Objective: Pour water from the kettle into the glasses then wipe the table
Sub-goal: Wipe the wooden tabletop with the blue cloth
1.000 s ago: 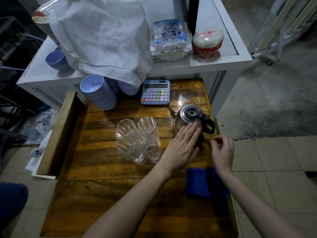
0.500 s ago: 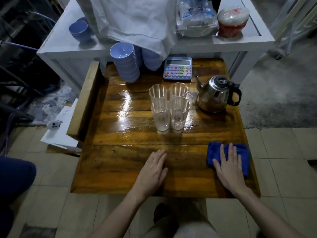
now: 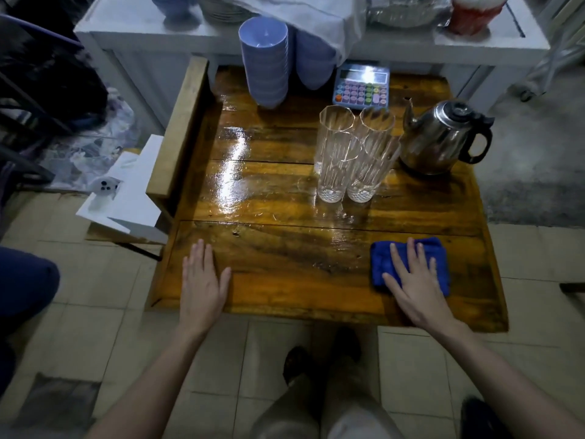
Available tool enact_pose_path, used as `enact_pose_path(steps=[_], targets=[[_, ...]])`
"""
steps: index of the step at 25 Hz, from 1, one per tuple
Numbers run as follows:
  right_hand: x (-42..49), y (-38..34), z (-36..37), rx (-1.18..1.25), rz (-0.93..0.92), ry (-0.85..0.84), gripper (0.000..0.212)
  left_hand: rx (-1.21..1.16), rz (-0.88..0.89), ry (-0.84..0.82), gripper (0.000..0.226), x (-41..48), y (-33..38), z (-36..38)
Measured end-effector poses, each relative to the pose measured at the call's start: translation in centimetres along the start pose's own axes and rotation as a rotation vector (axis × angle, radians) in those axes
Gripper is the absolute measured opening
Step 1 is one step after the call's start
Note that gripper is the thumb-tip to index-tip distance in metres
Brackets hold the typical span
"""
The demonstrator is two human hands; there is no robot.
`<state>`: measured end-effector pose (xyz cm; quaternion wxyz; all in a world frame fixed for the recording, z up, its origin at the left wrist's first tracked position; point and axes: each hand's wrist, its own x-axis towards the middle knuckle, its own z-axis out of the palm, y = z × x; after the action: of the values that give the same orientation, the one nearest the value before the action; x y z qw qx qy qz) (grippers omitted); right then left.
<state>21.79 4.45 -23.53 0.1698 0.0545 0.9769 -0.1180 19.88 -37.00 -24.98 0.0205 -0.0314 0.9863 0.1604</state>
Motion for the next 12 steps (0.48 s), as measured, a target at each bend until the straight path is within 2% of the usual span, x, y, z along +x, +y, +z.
enact_pose_path(steps=[2,3,5,7,12], targets=[[0.3,-0.7,-0.1,0.018,-0.037,-0.006,0.078,0.015,-0.001,-0.001,0.070,1.2,0.1,-0.1],[0.3,-1.3,0.1,0.019,0.004,0.031,0.082,0.025,0.009,-0.004,0.070,1.9,0.3,0.0],[0.5,-2.6,0.5,0.065,0.194,0.131,0.095,0.046,0.022,-0.017,0.070,2.9,0.8,0.4],[1.0,-3.3,0.7,0.127,0.348,0.162,0.107,0.085,0.027,-0.021,0.071,3.3,1.1,0.9],[3.0,-3.5,1.1,0.049,0.308,0.229,0.111,0.125,0.044,0.000,0.070,3.1,1.0,1.1]])
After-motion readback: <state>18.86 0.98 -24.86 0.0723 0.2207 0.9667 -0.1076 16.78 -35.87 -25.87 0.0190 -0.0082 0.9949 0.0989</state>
